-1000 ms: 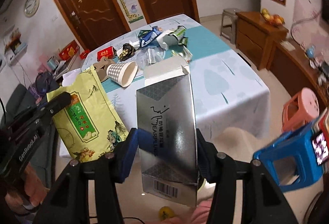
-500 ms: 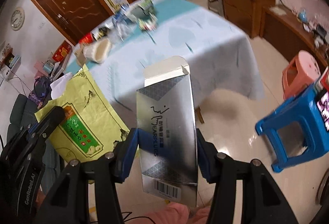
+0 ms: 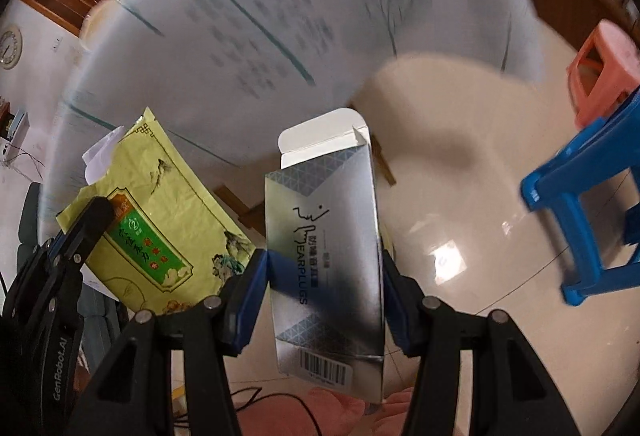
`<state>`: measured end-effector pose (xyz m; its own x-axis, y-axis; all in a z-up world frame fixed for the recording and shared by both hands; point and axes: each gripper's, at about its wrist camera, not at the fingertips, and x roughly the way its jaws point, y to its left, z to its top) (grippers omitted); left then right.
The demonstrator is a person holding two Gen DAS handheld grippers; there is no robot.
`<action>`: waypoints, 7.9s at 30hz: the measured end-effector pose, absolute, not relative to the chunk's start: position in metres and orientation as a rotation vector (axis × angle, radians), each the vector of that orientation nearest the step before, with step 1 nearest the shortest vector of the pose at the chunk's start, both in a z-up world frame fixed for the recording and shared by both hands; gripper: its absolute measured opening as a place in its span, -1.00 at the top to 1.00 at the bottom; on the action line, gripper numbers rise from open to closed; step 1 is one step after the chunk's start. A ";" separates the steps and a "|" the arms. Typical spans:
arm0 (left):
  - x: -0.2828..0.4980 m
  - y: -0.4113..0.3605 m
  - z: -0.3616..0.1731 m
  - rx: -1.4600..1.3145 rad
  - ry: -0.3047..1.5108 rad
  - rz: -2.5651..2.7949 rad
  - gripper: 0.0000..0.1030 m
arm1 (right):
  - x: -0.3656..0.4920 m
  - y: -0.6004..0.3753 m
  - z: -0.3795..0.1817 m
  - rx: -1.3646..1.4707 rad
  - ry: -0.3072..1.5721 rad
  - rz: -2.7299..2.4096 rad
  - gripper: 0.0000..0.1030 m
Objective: Collect trash
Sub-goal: 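Carry the packet and silver box with both tools down toward the trash bin, then open the left tool over the bin while the right tool drops the silver box in, then move both open tools back over the table, then grasp the beige pulp tray with the left tool while the right tool grasps the checkered paper cup, then carry the pulp tray and paper cup with both tools over the trash bin, then open both tools to drop the pulp tray and paper cup into the bin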
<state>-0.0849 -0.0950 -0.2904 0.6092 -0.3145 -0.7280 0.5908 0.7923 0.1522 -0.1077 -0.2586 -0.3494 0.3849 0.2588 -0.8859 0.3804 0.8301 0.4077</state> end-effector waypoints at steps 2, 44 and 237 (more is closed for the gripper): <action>-0.081 -0.095 -0.315 0.408 0.757 -0.535 0.95 | -0.105 -0.257 -0.380 0.640 1.217 -0.072 -0.05; -0.050 -0.019 -0.393 0.285 0.918 -0.367 -0.90 | -0.063 -0.194 -0.472 0.598 1.243 0.046 -0.73; -0.026 -0.013 -0.395 0.145 1.225 -0.310 -0.99 | -0.073 -0.175 -0.409 0.354 1.351 0.072 0.01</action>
<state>-0.0260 -0.0128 -0.3946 0.3042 -0.1552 -0.9399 0.3101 0.9490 -0.0563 -0.0730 -0.1750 -0.4087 0.2246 0.2534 -0.9409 0.1524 0.9446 0.2908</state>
